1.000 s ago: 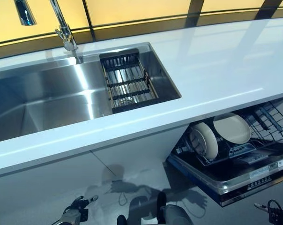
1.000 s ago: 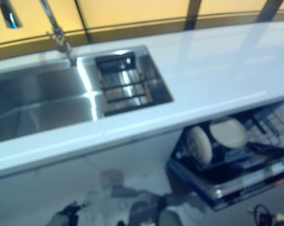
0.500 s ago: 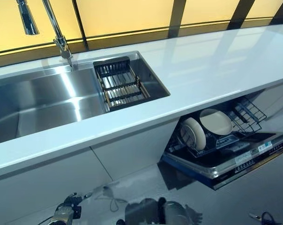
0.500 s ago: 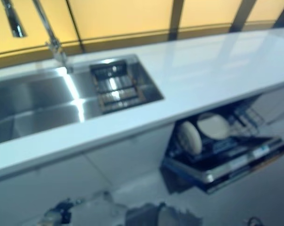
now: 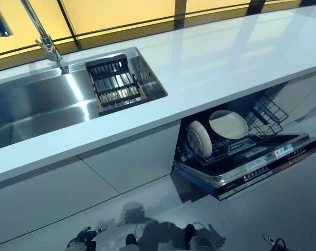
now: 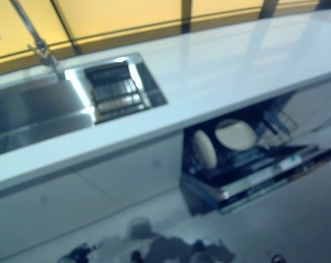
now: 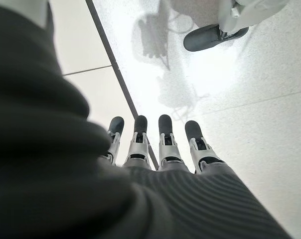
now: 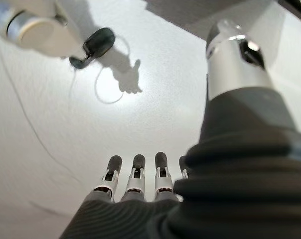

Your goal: Take plates into dishwasher

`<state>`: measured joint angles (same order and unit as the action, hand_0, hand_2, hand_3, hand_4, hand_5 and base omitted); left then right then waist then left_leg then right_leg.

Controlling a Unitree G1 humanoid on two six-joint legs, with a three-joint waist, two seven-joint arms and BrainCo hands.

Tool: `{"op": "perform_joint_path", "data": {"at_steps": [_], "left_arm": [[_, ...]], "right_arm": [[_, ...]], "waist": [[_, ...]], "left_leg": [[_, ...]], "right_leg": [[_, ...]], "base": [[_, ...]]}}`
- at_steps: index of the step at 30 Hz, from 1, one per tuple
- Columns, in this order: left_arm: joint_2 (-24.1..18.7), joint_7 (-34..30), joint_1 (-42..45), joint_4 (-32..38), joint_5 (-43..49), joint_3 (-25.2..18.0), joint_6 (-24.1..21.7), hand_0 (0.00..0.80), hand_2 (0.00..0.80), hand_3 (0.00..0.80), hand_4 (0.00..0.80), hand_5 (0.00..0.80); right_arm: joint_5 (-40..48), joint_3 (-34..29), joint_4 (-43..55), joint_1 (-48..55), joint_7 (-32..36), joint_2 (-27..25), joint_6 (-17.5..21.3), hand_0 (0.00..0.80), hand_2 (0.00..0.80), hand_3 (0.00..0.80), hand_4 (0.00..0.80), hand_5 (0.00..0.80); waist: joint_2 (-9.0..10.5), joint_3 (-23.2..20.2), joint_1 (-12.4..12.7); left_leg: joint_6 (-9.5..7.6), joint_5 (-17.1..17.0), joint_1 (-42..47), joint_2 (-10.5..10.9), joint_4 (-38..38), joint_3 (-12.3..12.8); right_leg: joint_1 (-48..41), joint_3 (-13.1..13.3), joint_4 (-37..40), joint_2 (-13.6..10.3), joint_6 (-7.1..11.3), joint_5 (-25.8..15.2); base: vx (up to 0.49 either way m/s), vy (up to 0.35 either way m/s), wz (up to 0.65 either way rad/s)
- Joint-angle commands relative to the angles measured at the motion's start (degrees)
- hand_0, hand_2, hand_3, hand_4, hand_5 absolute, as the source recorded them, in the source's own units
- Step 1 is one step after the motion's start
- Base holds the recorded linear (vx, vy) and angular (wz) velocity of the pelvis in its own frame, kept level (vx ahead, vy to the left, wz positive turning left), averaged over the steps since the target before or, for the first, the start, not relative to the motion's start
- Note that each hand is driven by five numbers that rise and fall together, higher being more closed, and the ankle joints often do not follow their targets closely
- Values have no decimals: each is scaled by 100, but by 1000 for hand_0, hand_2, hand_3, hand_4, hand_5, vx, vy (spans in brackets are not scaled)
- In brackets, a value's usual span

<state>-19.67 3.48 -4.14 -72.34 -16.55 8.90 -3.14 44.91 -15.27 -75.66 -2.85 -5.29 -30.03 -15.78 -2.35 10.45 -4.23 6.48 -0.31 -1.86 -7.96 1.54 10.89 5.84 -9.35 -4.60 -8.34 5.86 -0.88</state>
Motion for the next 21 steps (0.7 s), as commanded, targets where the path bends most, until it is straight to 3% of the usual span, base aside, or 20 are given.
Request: {"op": "perform_joint_path", "data": {"at_steps": [1,3,6,11,16,21], "left_arm": [[-59,44,-243,-13,-104,28,-234,0,0,0,0,0],[-21,38,-262,-12,-175,42,-266,0,0,0,0,0],[152,31,-247,31,-327,100,-392,0,0,0,0,0],[338,-8,-195,138,-507,214,-503,0,0,0,0,0],[453,-30,-213,248,-697,392,-501,0,0,0,0,0],[517,8,-165,347,-792,533,-393,0,0,0,0,0]], "right_arm": [[965,-252,-111,-481,-11,-21,327,0,0,0,0,0],[1298,-295,-65,-591,-15,-81,401,0,0,0,0,0],[2150,-396,149,-880,217,-198,870,0,0,0,0,0],[3322,-448,486,-1193,716,-317,1111,0,0,0,0,0],[4507,-470,705,-1645,1206,-473,1188,0,0,0,0,0],[4611,-477,1020,-2388,1680,-757,1369,0,0,0,0,0]], "waist": [[-135,498,-98],[-242,586,-113],[-519,823,-155],[-766,1026,-168],[-852,1147,-103],[-878,1183,65]], "left_leg": [[-566,142,-150,453,315,-31],[-557,143,-233,483,382,-17],[-518,140,-509,574,638,-30],[-504,174,-742,694,894,-41],[-487,371,-1050,762,1407,-63],[-480,531,-1375,810,1952,-164]], "right_leg": [[316,254,-459,-184,-42,-38],[407,245,-543,-208,-77,2],[690,287,-794,-262,-192,91],[989,271,-1130,-310,-325,231],[1270,172,-1656,-390,-451,507],[1490,37,-2159,-459,-587,720]], "base": [[-151,69,5],[-132,91,9],[-118,138,3],[-67,110,-1],[-54,23,8],[-47,-27,15]]}}
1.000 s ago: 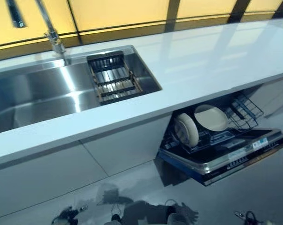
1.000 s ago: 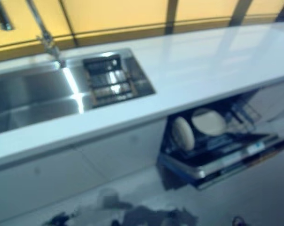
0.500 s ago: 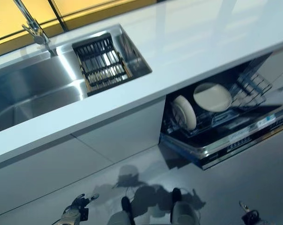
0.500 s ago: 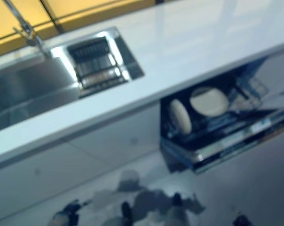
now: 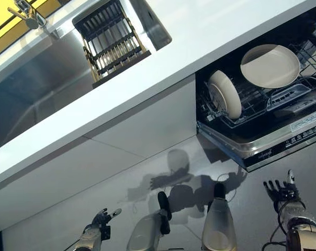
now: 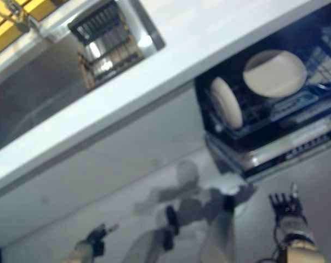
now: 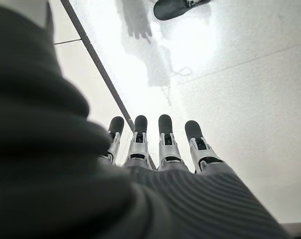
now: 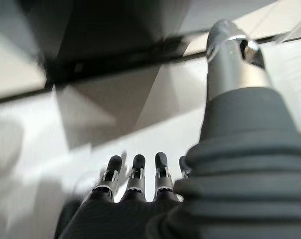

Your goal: Take plates into dishwasher

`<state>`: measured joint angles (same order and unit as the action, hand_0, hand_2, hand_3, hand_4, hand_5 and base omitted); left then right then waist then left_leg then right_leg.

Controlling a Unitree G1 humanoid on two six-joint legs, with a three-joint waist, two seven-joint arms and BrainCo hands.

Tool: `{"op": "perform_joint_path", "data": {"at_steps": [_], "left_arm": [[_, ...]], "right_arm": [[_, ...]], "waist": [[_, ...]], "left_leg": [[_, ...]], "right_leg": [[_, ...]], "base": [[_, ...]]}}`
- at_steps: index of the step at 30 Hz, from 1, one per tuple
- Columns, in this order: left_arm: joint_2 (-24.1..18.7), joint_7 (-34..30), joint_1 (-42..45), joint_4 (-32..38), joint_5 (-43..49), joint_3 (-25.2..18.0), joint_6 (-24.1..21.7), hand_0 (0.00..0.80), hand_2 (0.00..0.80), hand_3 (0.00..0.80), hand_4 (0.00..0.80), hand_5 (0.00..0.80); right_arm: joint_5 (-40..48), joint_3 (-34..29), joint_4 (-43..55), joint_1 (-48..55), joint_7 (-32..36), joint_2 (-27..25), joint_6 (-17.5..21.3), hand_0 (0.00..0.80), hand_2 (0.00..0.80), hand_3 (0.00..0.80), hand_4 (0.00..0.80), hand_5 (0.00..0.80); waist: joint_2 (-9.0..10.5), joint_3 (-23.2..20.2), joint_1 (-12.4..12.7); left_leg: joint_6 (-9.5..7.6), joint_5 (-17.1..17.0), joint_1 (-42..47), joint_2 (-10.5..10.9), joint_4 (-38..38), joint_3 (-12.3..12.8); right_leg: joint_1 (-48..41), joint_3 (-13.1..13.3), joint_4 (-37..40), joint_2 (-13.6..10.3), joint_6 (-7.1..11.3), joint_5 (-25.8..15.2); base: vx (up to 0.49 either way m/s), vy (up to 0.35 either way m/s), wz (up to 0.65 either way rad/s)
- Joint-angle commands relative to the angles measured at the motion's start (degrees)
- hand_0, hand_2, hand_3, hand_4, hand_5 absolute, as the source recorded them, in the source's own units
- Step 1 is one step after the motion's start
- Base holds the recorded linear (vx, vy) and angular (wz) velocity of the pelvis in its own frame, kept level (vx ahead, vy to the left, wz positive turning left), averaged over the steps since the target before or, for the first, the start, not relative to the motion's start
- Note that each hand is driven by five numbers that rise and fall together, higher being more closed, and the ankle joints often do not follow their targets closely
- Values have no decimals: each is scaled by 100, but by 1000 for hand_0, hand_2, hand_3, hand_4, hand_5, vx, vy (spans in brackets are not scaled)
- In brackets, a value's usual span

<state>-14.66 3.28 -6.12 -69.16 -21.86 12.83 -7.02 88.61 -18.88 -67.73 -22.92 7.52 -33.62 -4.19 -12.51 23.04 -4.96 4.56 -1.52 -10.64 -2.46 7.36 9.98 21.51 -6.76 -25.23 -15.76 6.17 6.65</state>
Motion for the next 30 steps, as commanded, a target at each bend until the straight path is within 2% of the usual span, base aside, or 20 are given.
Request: {"op": "perform_joint_path", "data": {"at_steps": [1,7,11,15,25,30], "left_arm": [[23,40,35,16,-261,169,-12,0,0,0,0,0],[-38,44,65,21,-161,229,75,0,0,0,0,0],[-97,24,78,118,-101,250,179,0,0,0,0,0],[-187,5,102,230,-94,239,289,0,0,0,0,0],[-336,-84,233,184,-130,233,317,0,0,0,0,0],[-398,-100,267,134,-72,172,236,0,0,0,0,0]], "right_arm": [[190,-113,197,-547,502,-480,213,0,0,0,0,0],[-345,278,682,-1455,855,-685,25,0,0,0,0,0],[-757,841,1291,-2001,960,-698,-109,0,0,0,0,0],[-887,1289,1663,-2555,789,-806,-203,0,0,0,0,0],[-1034,1603,1389,-3413,309,-1213,-233,0,0,0,0,0],[-1456,1597,1138,-3297,309,-1305,-483,0,0,0,0,0]], "waist": [[132,-79,174],[197,-113,377],[277,-146,483],[341,-182,580],[428,-249,796],[524,-267,833]], "left_leg": [[-296,668,-544,271,1441,-106],[-294,731,-777,246,1842,-287],[-259,550,-809,212,1860,-390],[-224,370,-808,173,1840,-466],[-194,200,-756,121,1838,-572],[-184,160,-670,80,1781,-584]], "right_leg": [[-40,-232,-185,277,-635,-4],[78,-287,-621,261,-743,167],[42,-293,-637,325,-777,170],[-27,-308,-611,387,-798,168],[-276,-386,-487,429,-805,132],[-450,-404,-332,435,-774,63]], "base": [[-28,-42,16],[1,-55,11],[25,-36,1],[42,-17,-4],[38,-8,5],[26,-15,11]]}}
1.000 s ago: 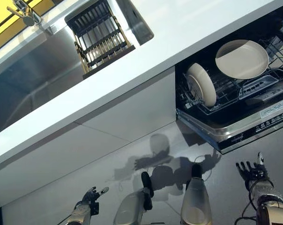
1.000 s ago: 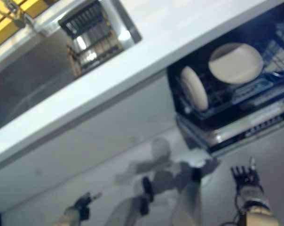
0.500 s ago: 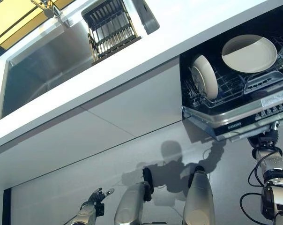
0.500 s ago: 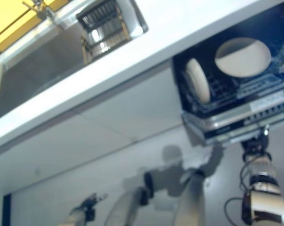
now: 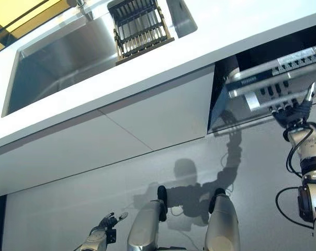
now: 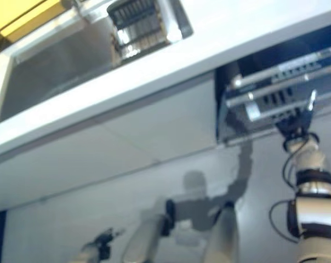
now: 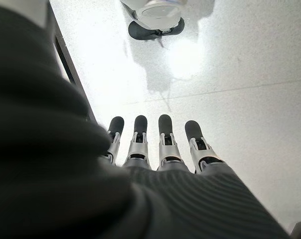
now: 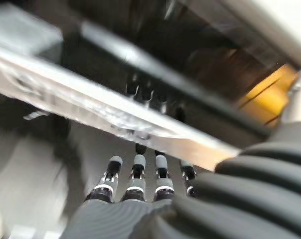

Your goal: Take plates into dishwasher

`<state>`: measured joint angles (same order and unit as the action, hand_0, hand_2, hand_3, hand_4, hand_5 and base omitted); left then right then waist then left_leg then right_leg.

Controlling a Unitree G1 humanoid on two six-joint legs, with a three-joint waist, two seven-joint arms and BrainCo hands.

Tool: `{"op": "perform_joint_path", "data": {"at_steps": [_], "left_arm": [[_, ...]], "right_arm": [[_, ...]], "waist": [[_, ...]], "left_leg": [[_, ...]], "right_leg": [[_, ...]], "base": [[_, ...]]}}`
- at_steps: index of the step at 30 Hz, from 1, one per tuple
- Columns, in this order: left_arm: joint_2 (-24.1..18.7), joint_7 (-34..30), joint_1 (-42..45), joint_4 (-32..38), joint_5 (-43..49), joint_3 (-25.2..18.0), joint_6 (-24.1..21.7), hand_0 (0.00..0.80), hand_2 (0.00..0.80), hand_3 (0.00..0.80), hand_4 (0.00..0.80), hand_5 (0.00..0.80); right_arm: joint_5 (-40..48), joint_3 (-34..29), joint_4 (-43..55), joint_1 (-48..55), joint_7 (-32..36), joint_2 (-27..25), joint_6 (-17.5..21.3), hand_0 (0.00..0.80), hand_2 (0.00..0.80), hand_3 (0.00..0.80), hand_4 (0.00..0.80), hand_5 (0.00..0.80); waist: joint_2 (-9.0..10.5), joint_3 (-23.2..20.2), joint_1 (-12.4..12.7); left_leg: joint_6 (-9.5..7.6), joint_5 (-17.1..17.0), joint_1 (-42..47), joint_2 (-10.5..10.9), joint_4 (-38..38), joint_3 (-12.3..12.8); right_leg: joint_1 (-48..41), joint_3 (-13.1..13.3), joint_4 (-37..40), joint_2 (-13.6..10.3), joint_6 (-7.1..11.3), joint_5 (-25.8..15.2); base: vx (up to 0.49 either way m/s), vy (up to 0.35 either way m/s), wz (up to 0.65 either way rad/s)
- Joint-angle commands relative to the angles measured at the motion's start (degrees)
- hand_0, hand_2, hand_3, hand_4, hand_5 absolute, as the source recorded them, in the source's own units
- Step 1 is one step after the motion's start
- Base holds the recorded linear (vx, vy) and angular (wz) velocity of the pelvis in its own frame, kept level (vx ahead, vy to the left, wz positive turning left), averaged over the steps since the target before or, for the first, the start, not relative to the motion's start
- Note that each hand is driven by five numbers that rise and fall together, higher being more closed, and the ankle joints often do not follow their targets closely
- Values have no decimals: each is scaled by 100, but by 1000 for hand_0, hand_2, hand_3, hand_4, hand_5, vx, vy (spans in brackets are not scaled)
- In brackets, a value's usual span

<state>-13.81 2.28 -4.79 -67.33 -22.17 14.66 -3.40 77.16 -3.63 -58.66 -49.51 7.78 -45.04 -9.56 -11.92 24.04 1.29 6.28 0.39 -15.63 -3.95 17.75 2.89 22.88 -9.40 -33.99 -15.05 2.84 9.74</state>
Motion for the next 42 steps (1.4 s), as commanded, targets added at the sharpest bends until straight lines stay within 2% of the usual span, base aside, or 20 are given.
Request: {"op": "perform_joint_path", "data": {"at_steps": [1,10,15,19,22,24,27,28,30,33,35,37,40,42], "left_arm": [[-485,2,134,-49,-35,-11,-129,0,0,0,0,0],[-571,9,27,-79,76,-127,-165,0,0,0,0,0],[-597,-27,48,-154,99,-232,-127,0,0,0,0,0],[-607,-46,61,-250,114,-294,-135,0,0,0,0,0],[-619,-87,77,-338,275,-351,-162,0,0,0,0,0],[-608,-100,89,-354,423,-323,-178,0,0,0,0,0],[-514,-87,26,-463,657,-206,-124,0,0,0,0,0],[-498,-108,19,-495,680,-186,-119,0,0,0,0,0],[-357,-201,-9,-578,814,-89,-4,0,0,0,0,0],[-63,-264,-41,-737,837,62,60,0,0,0,0,0],[139,-231,-49,-822,891,127,69,0,0,0,0,0],[276,-297,-58,-870,1008,200,94,0,0,0,0,0],[442,-257,-33,-889,902,309,162,0,0,0,0,0],[426,-281,-53,-857,894,320,215,0,0,0,0,0]], "right_arm": [[-362,69,192,-609,299,-170,41,0,0,0,0,0],[-1574,30,-374,91,450,-106,-157,0,0,0,0,0],[-2836,305,-435,1080,675,238,-130,0,0,0,0,0],[-3730,517,-339,1908,768,566,153,0,0,0,0,0],[-4376,678,-132,2611,515,1000,431,0,0,0,0,0],[-4477,703,-36,3012,434,1210,550,0,0,0,0,0],[-4754,903,-103,3522,290,1791,898,0,0,0,0,0],[-4710,948,-113,3593,255,1886,851,0,0,0,0,0],[-4781,1188,-263,4057,-86,2533,1077,0,0,0,0,0],[-4838,1280,-719,4289,-276,3067,1206,0,0,0,0,0],[-4628,1214,-954,4363,-360,3318,1206,0,0,0,0,0],[-4775,1218,-1083,4403,-416,3449,1262,0,0,0,0,0],[-5868,1595,-1246,4446,-666,3612,1402,0,0,0,0,0],[-6247,1860,-1251,4447,-645,3637,1389,0,0,0,0,0]], "waist": [[474,-369,209],[732,-480,155],[986,-828,58],[1114,-1190,-6],[1183,-1483,-55],[1205,-1638,-67],[1265,-1824,-89],[1277,-1847,-100],[1316,-1935,-165],[1338,-2042,-205],[1331,-2094,-210],[1317,-2115,-211],[1276,-2137,-205],[1274,-2141,-176]], "left_leg": [[-356,-38,-154,225,726,128],[-337,-72,232,80,227,255],[-338,-219,782,75,-815,320],[-328,-427,1264,54,-1655,350],[-322,-547,1524,17,-2121,424],[-312,-567,1572,30,-2275,434],[-326,-515,1556,43,-2275,443],[-342,-506,1566,47,-2275,458],[-387,-465,1650,37,-2275,508],[-424,-410,1726,38,-2275,557],[-445,-384,1775,49,-2275,560],[-461,-364,1803,52,-2275,553],[-491,-316,1883,74,-2275,509],[-497,-307,1903,84,-2275,464]], "right_leg": [[-607,-144,569,366,-438,-258],[-1086,-116,1295,468,-310,-560],[-1603,-2,2312,563,-72,-990],[-1985,40,3056,616,109,-1331],[-2190,-12,3448,641,207,-1511],[-2279,-86,3652,650,257,-1606],[-2336,-117,3812,671,283,-1666],[-2338,-117,3800,674,279,-1656],[-2385,-103,3732,681,275,-1602],[-2483,-110,3767,685,267,-1581],[-2551,-107,3780,691,263,-1561],[-2590,-114,3776,691,252,-1538],[-2686,-128,3759,687,247,-1467],[-2728,-157,3753,682,242,-1431]], "base": [[24,-3,9],[5,-3,1],[75,-1,-8],[114,28,-10],[110,27,-10],[78,32,5],[13,7,2],[42,15,1],[73,5,0],[89,8,3],[87,25,0],[63,39,2],[56,65,-1],[34,51,-1]]}}
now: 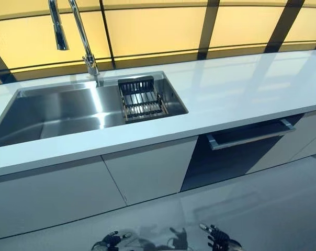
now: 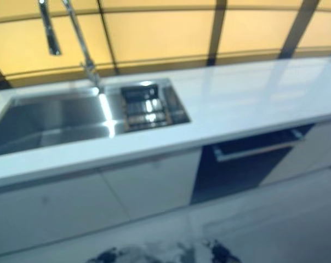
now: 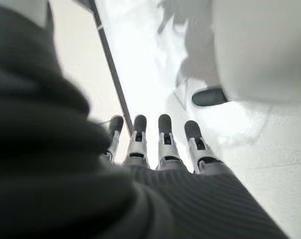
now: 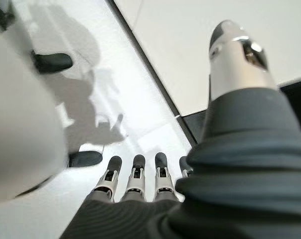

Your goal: Take plates into dishwasher

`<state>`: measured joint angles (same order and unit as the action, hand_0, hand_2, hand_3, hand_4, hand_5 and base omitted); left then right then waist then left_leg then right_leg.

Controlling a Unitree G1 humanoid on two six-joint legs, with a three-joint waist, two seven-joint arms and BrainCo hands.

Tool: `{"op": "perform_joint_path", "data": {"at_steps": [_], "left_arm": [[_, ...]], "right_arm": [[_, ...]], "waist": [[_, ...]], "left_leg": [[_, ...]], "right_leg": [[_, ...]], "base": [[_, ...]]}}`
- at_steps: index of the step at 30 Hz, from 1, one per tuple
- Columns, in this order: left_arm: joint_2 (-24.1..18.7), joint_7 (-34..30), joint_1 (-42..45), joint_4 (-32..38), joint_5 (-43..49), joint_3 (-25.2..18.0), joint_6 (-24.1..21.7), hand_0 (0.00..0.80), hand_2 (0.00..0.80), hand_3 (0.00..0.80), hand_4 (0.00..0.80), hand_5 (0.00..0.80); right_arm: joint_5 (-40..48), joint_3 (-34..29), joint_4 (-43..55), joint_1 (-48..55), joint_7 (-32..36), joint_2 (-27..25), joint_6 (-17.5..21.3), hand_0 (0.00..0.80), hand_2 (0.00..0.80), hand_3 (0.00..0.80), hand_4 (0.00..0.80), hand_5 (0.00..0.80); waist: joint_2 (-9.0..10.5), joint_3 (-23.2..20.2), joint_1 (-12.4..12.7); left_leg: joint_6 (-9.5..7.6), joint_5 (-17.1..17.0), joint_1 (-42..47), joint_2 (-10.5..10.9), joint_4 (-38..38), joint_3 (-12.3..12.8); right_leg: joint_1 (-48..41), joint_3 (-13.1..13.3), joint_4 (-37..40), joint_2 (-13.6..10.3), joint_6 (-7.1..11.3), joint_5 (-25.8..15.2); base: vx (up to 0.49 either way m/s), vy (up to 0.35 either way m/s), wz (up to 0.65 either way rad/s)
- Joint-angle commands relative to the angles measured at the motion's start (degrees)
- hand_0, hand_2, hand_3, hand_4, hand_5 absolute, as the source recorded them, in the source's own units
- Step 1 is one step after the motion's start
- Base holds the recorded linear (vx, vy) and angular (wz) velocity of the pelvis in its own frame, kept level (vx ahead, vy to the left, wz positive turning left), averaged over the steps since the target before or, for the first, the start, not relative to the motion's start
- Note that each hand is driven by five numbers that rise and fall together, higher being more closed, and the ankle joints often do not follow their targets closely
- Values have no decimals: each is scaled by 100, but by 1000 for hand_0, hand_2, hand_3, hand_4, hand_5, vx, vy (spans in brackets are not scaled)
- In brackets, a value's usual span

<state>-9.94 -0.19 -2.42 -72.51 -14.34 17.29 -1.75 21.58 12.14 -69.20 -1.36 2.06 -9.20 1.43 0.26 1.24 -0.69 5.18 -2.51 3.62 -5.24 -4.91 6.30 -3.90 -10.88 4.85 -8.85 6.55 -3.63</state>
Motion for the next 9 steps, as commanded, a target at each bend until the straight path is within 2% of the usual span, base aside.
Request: {"op": "perform_joint_path", "data": {"at_steps": [1,5,9], "left_arm": [[30,-66,-302,-329,151,78,98,0,0,0,0,0],[43,-154,-267,-343,158,142,167,0,0,0,0,0],[36,-71,-241,-288,58,140,30,0,0,0,0,0]], "right_arm": [[-832,411,-190,-374,-53,63,252,0,0,0,0,0],[-962,639,-158,-376,-69,73,154,0,0,0,0,0],[-1369,740,-101,-344,53,-5,206,0,0,0,0,0]], "waist": [[61,135,40],[86,124,83],[106,135,94]], "left_leg": [[-393,-19,-16,218,-9,100],[-398,-16,7,219,-9,41],[-403,11,43,216,-9,33]], "right_leg": [[-66,-23,-137,61,-132,-84],[-124,-50,-129,61,-124,-69],[-164,-57,-117,58,-102,-68]], "base": [[0,0,0],[15,-4,3],[6,-3,1]]}}
